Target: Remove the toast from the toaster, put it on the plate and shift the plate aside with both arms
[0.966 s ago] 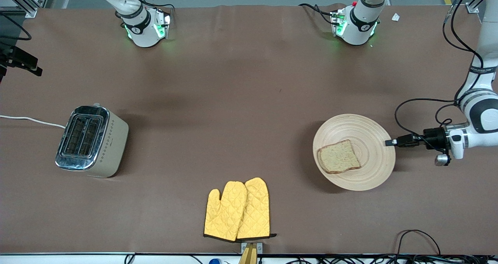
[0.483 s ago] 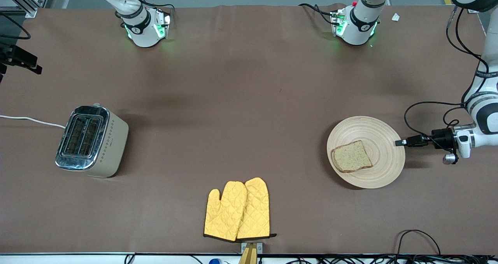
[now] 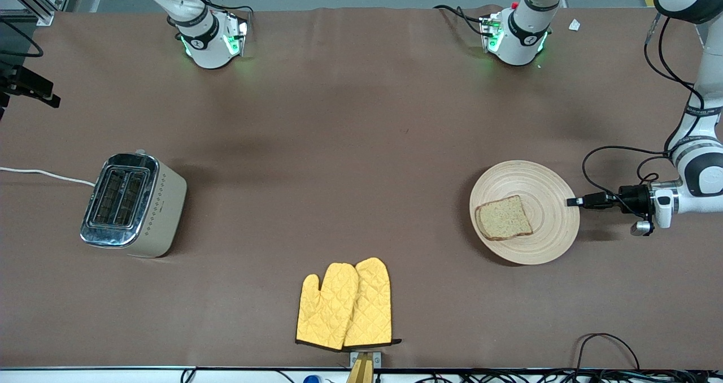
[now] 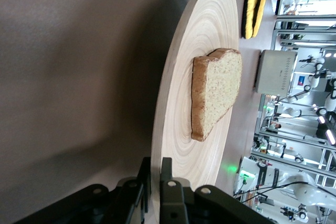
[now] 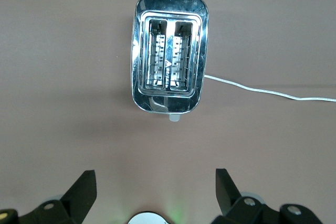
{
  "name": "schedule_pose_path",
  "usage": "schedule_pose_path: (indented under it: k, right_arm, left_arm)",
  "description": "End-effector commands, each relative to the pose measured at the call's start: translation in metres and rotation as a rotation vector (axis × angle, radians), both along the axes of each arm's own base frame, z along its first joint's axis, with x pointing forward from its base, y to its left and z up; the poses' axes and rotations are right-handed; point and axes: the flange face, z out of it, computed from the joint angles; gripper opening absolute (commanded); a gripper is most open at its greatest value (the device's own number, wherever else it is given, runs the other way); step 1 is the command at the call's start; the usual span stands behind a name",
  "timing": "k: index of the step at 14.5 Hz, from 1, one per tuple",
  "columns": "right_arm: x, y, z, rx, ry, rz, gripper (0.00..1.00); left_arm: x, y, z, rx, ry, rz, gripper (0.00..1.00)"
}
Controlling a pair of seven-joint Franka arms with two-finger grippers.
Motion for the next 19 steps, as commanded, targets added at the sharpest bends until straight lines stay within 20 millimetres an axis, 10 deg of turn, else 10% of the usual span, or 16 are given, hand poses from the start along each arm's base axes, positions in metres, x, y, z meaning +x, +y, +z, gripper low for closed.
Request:
schedule_pose_path:
  k: [1,4,7,8,13,19]
  right_arm:
    - [-0.002,-0.002,0.002,0.009,-0.006,0.007,1.0]
    - [-0.002,0.0,0.002,0.01,-0.008,0.01,1.0]
    - [-0.001,0.001,0.002,0.01,-0.01,0.012,1.0]
    - [-0.001,0.001,0.003,0.009,-0.013,0.012,1.0]
    - [-0.001,0.002,0.003,0.009,-0.014,0.013,1.0]
    - [0.0,0.012,0.005,0.008,-0.019,0.033,1.0]
  left_arm:
    - [0.002,0.002,0.008,-0.022,0.002,-0.023,0.14]
    - [0.004,0.009,0.007,-0.016,-0.004,-0.013,0.24]
    - [0.021,0.019,0.03,0.018,-0.035,0.005,0.69]
    - [0.025,0.021,0.037,0.03,-0.028,0.017,0.99]
    - [0.057,0.003,0.1,0.123,0.012,0.001,1.0]
    - [0.078,-0.086,0.259,0.475,0.008,-0.069,1.0]
